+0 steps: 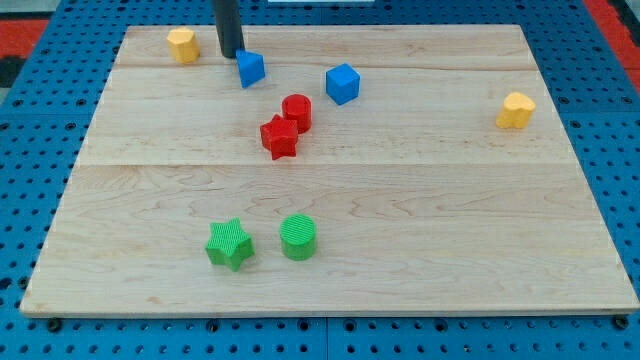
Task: Move the green circle towards the right center of the board
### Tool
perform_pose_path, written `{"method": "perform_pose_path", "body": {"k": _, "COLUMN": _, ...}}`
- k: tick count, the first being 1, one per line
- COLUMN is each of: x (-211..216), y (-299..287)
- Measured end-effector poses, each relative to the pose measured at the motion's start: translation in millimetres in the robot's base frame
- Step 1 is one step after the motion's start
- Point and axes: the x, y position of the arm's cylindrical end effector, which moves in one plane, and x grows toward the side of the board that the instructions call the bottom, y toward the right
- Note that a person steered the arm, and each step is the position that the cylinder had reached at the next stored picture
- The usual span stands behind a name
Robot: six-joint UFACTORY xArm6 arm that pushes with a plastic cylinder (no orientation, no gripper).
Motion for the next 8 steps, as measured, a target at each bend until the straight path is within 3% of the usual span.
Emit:
{"method": "perform_pose_path", "body": {"k": 1, "x": 39, "y": 50}}
{"method": "perform_pose_path", "body": {"k": 3, "x": 49, "y": 32}}
{"method": "perform_pose_path", "body": {"k": 5, "x": 161, "y": -14}}
{"method": "perform_pose_path", "body": {"k": 6, "x": 243, "y": 25}}
{"method": "perform_pose_path", "body": {"k": 7, "x": 295, "y": 75}}
{"method": "perform_pose_path", "body": {"k": 8, "x": 294, "y": 84}}
